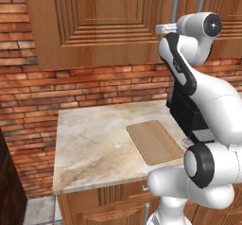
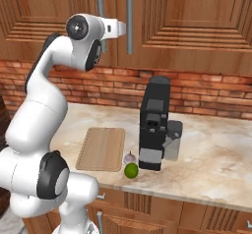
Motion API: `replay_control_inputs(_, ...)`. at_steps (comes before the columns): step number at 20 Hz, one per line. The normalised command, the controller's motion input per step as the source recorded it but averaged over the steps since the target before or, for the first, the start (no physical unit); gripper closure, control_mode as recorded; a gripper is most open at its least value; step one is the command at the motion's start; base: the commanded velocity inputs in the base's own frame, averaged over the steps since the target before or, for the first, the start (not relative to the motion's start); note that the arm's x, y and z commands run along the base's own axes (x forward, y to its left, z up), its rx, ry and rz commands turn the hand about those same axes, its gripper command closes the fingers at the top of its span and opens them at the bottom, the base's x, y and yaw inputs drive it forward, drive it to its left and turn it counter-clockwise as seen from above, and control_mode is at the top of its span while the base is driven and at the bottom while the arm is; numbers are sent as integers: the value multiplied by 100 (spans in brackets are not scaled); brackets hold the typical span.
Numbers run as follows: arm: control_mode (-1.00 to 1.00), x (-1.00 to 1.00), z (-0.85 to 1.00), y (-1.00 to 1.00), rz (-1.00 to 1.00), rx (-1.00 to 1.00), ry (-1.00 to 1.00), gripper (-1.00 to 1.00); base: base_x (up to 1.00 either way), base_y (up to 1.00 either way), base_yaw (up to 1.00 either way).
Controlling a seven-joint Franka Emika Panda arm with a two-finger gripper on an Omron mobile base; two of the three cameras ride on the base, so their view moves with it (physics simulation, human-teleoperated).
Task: Open the cabinet. Place the bowl and condiment on the counter. Then place the lime and garlic on the cutting board.
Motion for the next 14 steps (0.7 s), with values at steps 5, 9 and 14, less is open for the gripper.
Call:
replay_control_inputs(5,-100,7,0,0,0,0,2,100,0,0,0)
replay_control_inputs(9,-100,10,0,0,0,0,2,100,0,0,0)
replay_control_inputs(14,-100,21,0,0,0,0,5,100,0,0,0)
